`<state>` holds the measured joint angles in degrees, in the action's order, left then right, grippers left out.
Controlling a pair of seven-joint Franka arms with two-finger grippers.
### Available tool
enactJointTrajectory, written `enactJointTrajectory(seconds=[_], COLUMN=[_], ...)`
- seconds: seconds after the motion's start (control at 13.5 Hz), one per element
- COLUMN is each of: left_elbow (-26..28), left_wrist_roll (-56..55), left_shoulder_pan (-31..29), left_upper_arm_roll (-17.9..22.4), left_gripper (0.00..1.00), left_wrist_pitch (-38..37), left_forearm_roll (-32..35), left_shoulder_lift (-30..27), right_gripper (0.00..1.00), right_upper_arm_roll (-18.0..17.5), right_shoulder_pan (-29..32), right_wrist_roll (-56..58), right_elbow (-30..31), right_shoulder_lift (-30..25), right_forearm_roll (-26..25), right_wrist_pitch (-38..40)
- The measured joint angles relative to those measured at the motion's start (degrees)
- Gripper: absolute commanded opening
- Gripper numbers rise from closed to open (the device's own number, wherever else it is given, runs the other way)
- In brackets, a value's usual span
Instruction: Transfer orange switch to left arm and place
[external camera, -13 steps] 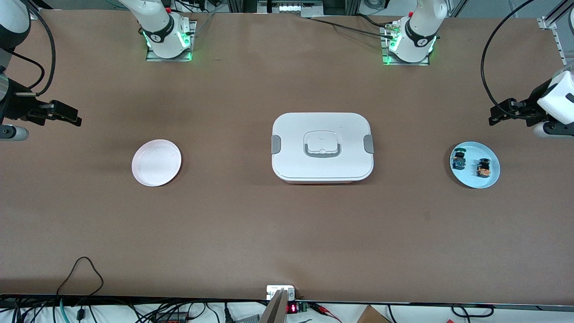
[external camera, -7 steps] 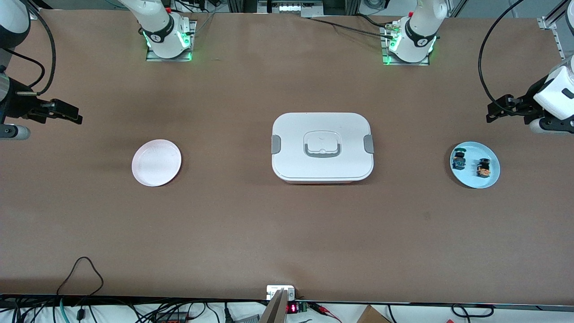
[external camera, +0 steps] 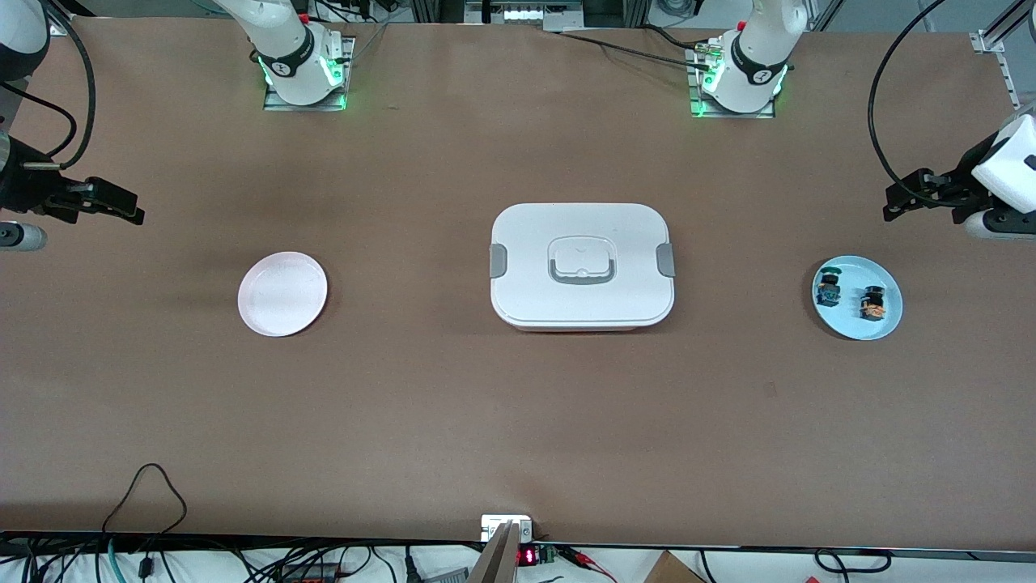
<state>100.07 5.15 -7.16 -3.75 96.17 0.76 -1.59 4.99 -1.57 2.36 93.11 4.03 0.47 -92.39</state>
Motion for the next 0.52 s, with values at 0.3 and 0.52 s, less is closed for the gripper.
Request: enactJointTrajectory(seconds=[0.3,0.52], left_elbow=[-1.7,-2.5], left_wrist_roll=[0.0,0.0], left_shoulder_pan=[-0.2,-0.2], left_upper_arm_roll=[0.1,0.1], left_gripper=[1.00,1.00], left_wrist_pitch=[-1.6,-2.0], left_forearm_roll=[0.0,0.0], left_shoulder_lift=[0.9,1.6], right_gripper=[1.00,1.00], right_upper_arm_roll=[0.0,0.0], right_shoulder_pan=[0.0,0.0], right_wrist_roll=[0.0,0.0], right_elbow=[0.0,0.0], right_shoulder_lift=[0.0,0.0], right_forearm_roll=[0.0,0.0], right_wrist_pitch=[0.0,0.0])
